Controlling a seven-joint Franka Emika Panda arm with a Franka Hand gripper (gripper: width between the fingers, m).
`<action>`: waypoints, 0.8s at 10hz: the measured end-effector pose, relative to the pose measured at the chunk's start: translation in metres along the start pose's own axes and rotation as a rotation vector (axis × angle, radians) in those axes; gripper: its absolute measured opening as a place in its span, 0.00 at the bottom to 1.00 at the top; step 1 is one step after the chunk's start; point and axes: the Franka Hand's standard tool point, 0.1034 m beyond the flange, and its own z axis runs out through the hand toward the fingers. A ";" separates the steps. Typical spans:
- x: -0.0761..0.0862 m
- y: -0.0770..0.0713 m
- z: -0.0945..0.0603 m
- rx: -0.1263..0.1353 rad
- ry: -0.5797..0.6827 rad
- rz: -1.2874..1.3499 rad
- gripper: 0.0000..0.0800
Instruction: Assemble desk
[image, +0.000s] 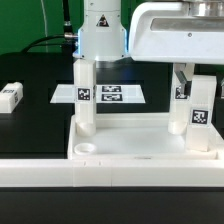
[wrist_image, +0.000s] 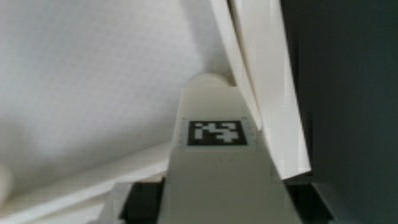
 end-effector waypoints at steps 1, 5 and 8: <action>0.000 0.000 0.000 0.001 0.000 0.086 0.36; -0.001 0.000 0.001 0.003 -0.006 0.436 0.36; -0.001 -0.001 0.001 0.006 -0.012 0.640 0.36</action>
Offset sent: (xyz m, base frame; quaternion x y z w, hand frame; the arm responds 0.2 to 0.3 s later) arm -0.0042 -0.0019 -0.0006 -0.0249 -0.0206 0.1953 0.9802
